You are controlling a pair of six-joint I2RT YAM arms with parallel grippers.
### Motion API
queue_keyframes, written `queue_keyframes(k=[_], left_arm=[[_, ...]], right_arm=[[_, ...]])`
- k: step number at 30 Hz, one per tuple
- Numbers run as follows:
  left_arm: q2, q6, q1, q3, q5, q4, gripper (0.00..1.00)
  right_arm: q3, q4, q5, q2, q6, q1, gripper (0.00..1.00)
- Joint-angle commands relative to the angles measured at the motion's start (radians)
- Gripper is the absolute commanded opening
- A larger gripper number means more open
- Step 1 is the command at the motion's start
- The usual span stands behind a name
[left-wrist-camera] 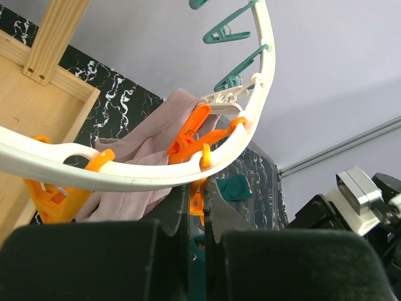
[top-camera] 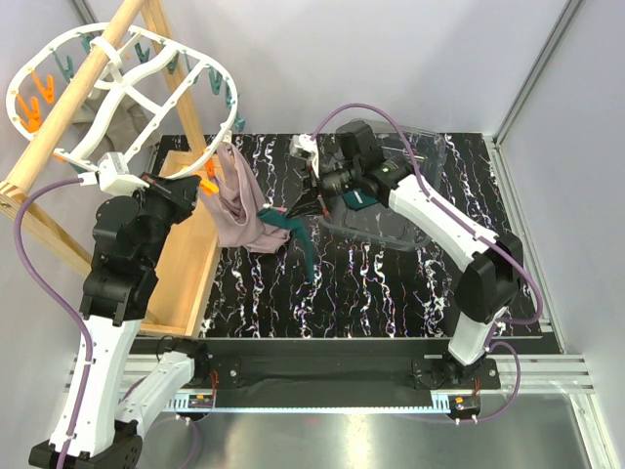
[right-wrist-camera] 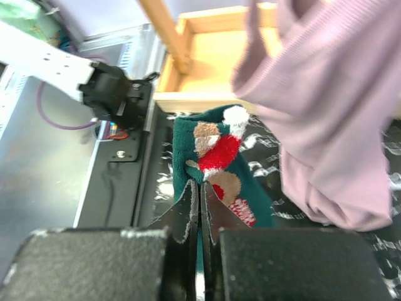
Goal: Clip the socks to the hanger
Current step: Pick up the sock from the bin, then clamp the sock onto the hanger.
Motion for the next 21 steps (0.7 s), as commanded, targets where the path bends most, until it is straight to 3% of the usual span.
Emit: queue_keyframes(k=[1,4,8,14,21], left_arm=[[0.003,-0.028,-0.002,-0.014,0.071,-0.005,0.0],[0.003,-0.028,-0.001,-0.013,0.073,-0.004,0.0],[0.002,-0.031,-0.002,-0.014,0.079,-0.001,0.0],[0.0,-0.039,-0.001,-0.013,0.096,-0.001,0.0],[-0.008,-0.055,-0.001,-0.007,0.108,-0.008,0.0]], right_arm=[[0.061,-0.014,-0.07,-0.028,-0.018,0.028,0.0],[0.032,0.066,-0.092,-0.048,0.02,0.047,0.0],[-0.038,0.33,-0.037,-0.074,0.181,0.079,0.0],[0.001,0.504,0.029,-0.016,0.348,0.137,0.0],[0.018,0.544,0.256,0.027,0.332,0.203,0.0]])
